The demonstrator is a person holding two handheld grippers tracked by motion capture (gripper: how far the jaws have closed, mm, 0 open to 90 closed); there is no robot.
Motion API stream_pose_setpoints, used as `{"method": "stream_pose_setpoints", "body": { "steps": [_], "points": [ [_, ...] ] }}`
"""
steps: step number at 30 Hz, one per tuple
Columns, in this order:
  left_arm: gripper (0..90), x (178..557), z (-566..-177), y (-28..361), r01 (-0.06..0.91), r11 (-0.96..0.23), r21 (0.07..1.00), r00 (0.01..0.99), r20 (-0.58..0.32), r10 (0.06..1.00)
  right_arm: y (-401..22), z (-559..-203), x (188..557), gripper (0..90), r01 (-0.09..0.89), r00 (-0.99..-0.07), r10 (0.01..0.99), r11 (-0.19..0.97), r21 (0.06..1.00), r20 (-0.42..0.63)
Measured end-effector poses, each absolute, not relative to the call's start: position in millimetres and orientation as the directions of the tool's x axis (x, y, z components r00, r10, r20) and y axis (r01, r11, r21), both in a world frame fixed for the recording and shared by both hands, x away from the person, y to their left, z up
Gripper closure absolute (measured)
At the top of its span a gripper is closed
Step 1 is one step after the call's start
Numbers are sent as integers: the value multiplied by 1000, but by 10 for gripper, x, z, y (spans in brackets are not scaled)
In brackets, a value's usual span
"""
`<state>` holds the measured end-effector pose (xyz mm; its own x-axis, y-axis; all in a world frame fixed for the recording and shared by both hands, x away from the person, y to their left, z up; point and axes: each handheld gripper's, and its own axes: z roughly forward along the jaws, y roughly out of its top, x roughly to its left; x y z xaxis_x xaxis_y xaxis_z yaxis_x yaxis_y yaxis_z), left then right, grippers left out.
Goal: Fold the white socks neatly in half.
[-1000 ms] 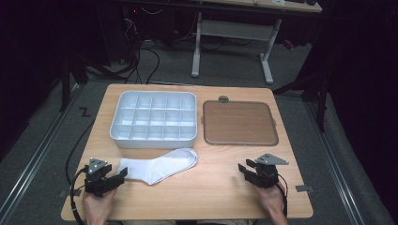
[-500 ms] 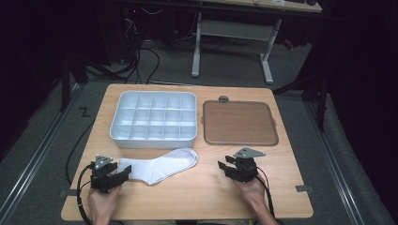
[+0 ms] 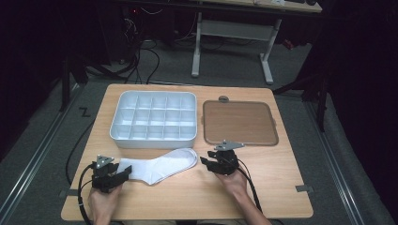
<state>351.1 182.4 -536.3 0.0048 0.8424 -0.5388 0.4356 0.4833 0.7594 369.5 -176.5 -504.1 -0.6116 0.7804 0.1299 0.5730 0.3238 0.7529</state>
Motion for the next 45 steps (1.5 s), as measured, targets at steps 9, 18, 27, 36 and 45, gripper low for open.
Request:
{"method": "stream_pose_setpoints", "body": {
  "steps": [9,18,27,36,45],
  "points": [
    [477,3507,-5369,1825,439,484,756,12,-544,839,-1554,-5060,3817,561,578,-626,768,342,741,135],
    [570,3506,-5371,1833,451,458,766,30,-526,850,-1390,-5145,3932,586,595,-625,770,366,715,127],
    [693,3491,-5357,1843,467,454,759,49,-535,844,-1381,-5204,3969,778,614,-635,759,385,689,141],
    [753,3476,-5337,1784,484,443,755,76,-540,838,-1459,-5186,3909,844,605,-644,753,393,693,135],
    [771,3475,-5304,1648,504,424,752,120,-547,828,-1659,-5173,3784,849,615,-623,770,374,694,137]
  ]
}}
